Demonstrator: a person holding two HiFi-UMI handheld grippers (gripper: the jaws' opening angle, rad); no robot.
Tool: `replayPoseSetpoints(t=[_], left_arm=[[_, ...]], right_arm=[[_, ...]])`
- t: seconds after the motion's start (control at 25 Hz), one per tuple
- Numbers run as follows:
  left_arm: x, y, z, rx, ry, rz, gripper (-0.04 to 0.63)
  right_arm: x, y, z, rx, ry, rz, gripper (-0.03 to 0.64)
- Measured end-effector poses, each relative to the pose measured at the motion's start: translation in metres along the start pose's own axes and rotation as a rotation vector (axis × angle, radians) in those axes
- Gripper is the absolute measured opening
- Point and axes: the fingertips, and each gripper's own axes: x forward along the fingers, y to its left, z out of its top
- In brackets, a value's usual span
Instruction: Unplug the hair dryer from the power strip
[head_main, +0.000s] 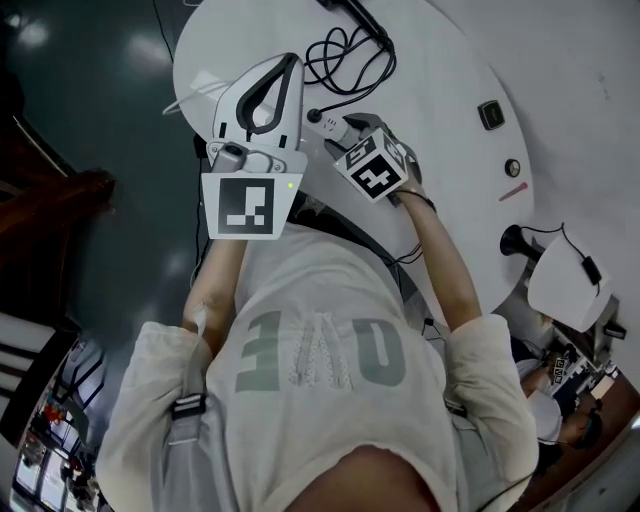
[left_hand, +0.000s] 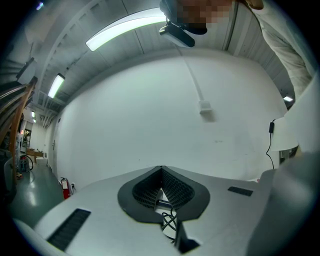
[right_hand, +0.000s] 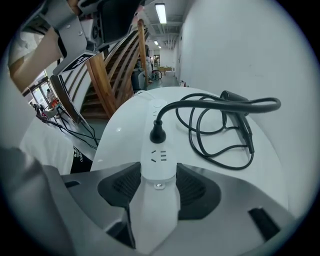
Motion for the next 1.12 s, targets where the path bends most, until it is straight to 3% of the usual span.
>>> replayPoseSetpoints(t=[0.32,0.48,0.64,0.72,0.88,1.12], left_arm=[[-0.004,-0.001,-0.019,-0.001,0.036,-0.024,0.014],[-0.002,-0.012,-0.062,-0.054,0.146,-0.114,0.018],[-0.005,-0.037,-0.107,-0.103,0.249,-0.252,0.164],[-0.008,-0.046,-0.125,-0.088,0.292,-0.294,0.195],[-0.011,-0.054,-0.163,-0.009,0.368,-0.303,0.195],[-0.009,-0.064,-0.208,0.087,0.470,-0.342,0.153]], right_arm=[[0.000,0.001,0.000,-0.012,0.023,-0.001,0.232],[0.001,0.001,0.000,-0.010,0.021,0.001,0.232],[0.001,0.000,-0.001,-0.009,0.022,-0.002,0.232],[0.001,0.000,0.000,-0.010,0.023,-0.002,0.232],[0.001,0.000,-0.001,-0.011,0.024,0.000,0.232],[0.001,0.001,-0.001,-0.011,0.027,0.000,0.232]])
